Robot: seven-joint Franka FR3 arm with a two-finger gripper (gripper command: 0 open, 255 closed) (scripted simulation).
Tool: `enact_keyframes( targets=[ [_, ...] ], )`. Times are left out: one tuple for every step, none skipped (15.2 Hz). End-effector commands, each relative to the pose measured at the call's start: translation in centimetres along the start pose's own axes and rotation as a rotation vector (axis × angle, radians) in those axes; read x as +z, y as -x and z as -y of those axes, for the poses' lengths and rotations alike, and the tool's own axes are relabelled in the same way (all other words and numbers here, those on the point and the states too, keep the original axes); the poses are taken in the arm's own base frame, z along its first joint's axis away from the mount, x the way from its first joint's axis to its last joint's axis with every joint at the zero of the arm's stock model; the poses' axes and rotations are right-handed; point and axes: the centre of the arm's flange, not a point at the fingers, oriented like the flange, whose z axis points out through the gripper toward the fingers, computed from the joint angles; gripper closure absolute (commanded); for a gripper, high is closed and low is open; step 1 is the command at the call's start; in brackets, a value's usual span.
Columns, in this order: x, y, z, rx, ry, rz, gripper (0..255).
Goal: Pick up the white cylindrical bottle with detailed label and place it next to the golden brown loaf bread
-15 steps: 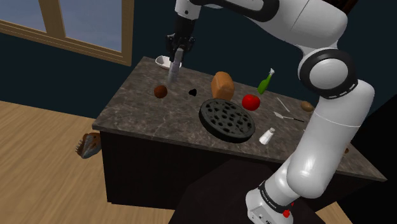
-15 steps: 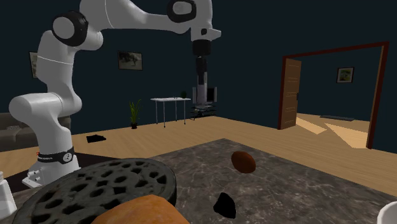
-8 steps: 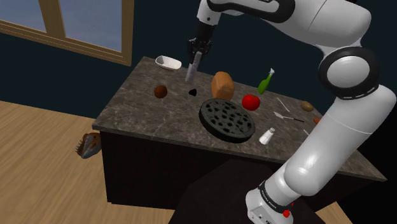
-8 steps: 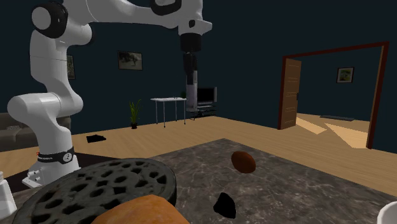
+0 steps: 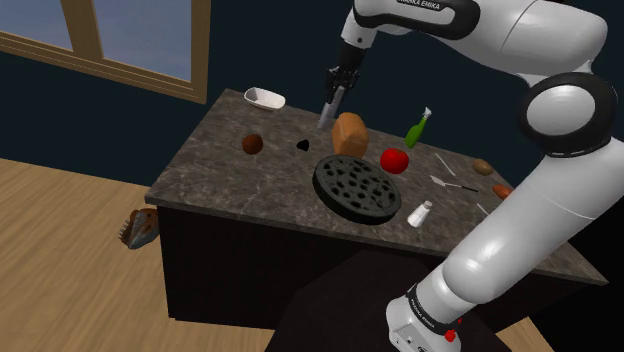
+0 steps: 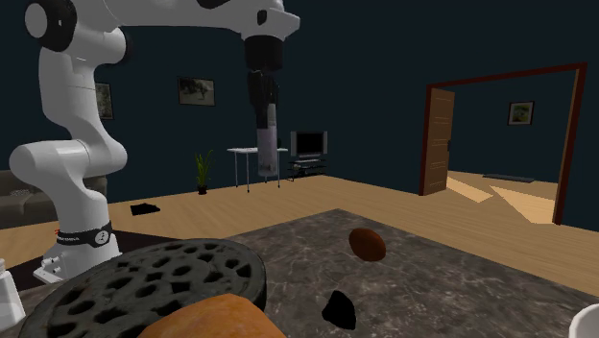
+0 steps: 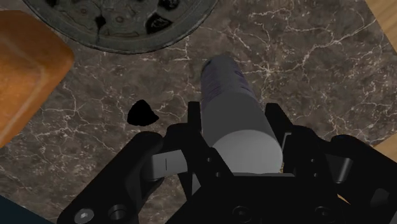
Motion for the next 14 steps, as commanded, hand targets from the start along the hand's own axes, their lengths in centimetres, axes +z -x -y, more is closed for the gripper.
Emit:
enact_keyframes(
  targets=[
    [-0.2, 0.8, -2.8, -0.002, 0.000, 0.000, 255],
    [-0.2, 1.2, -4.0, -0.002, 0.000, 0.000, 255],
    [-0.2, 1.6, -5.3, -0.002, 0.000, 0.000, 255],
    [-0.2, 1.9, -6.6, -0.002, 0.000, 0.000, 255],
    [-0.2, 2.3, -7.8, -0.002, 0.000, 0.000, 255],
    [-0.2, 2.7, -9.1, -0.002, 0.000, 0.000, 255],
    [-0.2, 3.0, -10.4, -0.002, 0.000, 0.000, 255],
    [-0.2, 3.4, -11.7, -0.002, 0.000, 0.000, 255],
    [-0.2, 3.7, -12.9, -0.002, 0.000, 0.000, 255],
    [-0.2, 4.1, -14.2, -0.002, 0.000, 0.000, 255],
    [-0.2, 4.5, -15.5, -0.002, 0.000, 0.000, 255],
    [-0.2, 4.8, -16.7, -0.002, 0.000, 0.000, 255],
    [-0.2, 5.2, -18.0, -0.002, 0.000, 0.000, 255],
    [-0.2, 5.5, -19.3, -0.002, 0.000, 0.000, 255]
  ],
)
